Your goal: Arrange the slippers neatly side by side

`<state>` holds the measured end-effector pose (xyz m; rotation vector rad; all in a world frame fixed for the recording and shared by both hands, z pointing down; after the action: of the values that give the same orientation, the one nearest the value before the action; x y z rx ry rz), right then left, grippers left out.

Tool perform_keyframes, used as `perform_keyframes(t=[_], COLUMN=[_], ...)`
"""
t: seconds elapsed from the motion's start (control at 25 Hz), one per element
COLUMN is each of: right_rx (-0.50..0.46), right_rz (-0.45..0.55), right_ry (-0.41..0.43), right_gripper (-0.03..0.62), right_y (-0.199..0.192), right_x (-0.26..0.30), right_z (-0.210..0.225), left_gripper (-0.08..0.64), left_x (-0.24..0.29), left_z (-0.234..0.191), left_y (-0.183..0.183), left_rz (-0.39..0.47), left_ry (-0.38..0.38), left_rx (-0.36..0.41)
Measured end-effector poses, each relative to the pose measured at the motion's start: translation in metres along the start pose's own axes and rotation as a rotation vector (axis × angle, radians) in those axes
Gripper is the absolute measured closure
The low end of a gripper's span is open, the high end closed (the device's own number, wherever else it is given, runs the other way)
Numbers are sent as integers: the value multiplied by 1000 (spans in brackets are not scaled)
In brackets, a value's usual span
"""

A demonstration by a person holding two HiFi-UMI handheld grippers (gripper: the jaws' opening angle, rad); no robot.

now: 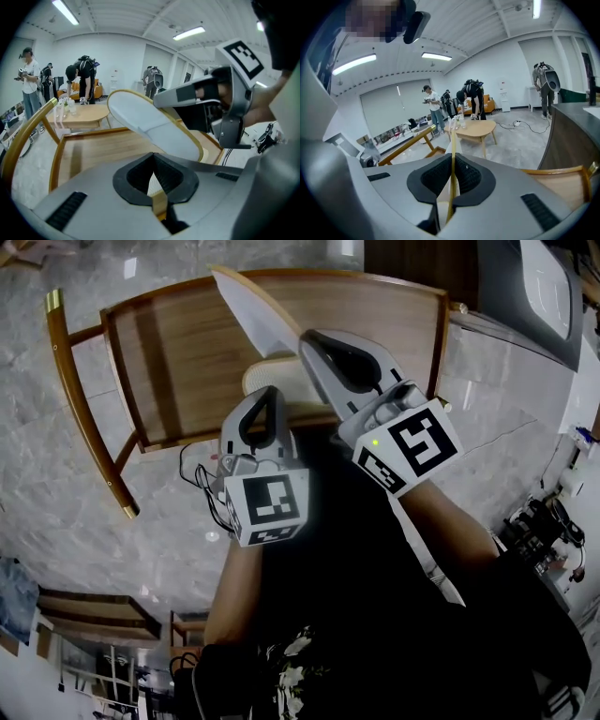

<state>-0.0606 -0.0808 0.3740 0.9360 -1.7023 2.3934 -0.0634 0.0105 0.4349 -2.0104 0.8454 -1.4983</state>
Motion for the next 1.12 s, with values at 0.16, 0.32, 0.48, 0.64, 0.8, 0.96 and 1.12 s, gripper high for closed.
perform_keyframes(t=[0.16, 0.32, 0.48, 0.64, 0.8, 0.96, 1.12], right_rx=[167, 273, 353, 370, 396, 425, 439], right_rz=[-1, -27, -64, -76, -74, -51, -17], right_ry=[-14, -85, -196, -252, -256, -245, -248], right_gripper=[577, 577, 577, 577, 577, 577, 577], right_y=[-9, -29, -50, -64, -68, -60, -49], right_x=[12, 10, 0, -6, -10, -23, -40], right_z=[-4, 8, 37, 55, 63, 64, 73], left_gripper=[557, 557, 557, 557, 557, 557, 557], left_x=[-8, -11, -5, 0, 7, 17, 27], left_z=[-9, -15, -8, -4, 0, 6, 18], left_y=[-8, -18, -16, -16, -21, -29, -26], left_rz=[-6, -15, -19, -29, -51, -83, -95], left_ry=[21, 26, -3, -24, -36, -56, -82], left_rx=[-6, -17, -4, 8, 28, 45, 67])
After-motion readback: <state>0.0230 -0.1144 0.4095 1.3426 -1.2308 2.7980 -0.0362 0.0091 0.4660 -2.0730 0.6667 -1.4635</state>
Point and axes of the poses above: the fingertips, and each gripper's own axes: x forward along the fingers, z to its right, y out of its top, the point moved 2 cm from there along -x, backward along the fingers, and after that the axes turned 8 degrees about -y, right-handed, at the moved point
